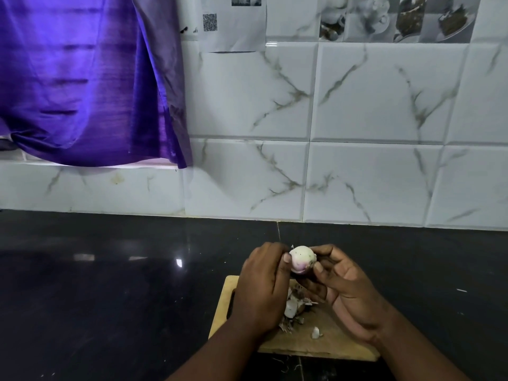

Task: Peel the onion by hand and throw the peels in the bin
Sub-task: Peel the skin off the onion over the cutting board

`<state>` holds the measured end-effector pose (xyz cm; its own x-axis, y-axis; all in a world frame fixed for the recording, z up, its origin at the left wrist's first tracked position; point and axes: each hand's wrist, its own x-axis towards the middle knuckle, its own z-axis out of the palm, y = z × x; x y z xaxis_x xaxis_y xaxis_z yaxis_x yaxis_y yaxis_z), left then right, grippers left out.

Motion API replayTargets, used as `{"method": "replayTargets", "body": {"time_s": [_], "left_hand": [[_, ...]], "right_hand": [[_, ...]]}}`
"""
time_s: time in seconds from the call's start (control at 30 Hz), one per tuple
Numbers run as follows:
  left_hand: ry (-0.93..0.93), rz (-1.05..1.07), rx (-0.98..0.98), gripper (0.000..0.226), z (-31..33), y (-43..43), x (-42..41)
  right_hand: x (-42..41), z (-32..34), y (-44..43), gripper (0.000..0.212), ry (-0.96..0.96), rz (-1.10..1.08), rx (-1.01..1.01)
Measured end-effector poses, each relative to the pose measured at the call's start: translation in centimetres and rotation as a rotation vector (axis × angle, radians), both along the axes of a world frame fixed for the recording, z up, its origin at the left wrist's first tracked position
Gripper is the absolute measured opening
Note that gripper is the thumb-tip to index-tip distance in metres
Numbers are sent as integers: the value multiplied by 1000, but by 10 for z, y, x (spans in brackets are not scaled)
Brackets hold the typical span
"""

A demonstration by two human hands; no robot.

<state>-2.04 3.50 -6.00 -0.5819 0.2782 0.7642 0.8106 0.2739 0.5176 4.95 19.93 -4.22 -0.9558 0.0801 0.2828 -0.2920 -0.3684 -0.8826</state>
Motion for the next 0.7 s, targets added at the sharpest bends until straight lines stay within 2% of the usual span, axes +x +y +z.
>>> {"method": "replayTargets", "body": {"time_s": [0.23, 0.33, 0.43, 0.6, 0.7], "left_hand": [[-18, -51, -37, 34, 0, -1, 1], [-43, -61, -27, 31, -1, -1, 1], [-80, -77, 0, 28, 0, -1, 0], [-151, -130, 49, 28, 1, 1, 2], [-197, -20, 66, 30, 1, -1, -4]], "right_hand": [[-1, -2, 2, 32, 3, 5, 37], [-1, -2, 3, 52, 18, 39, 43], [0, -2, 4, 62, 20, 35, 52], [0, 0, 3, 64, 14, 47, 18], [1, 2, 4, 62, 16, 84, -16]]}}
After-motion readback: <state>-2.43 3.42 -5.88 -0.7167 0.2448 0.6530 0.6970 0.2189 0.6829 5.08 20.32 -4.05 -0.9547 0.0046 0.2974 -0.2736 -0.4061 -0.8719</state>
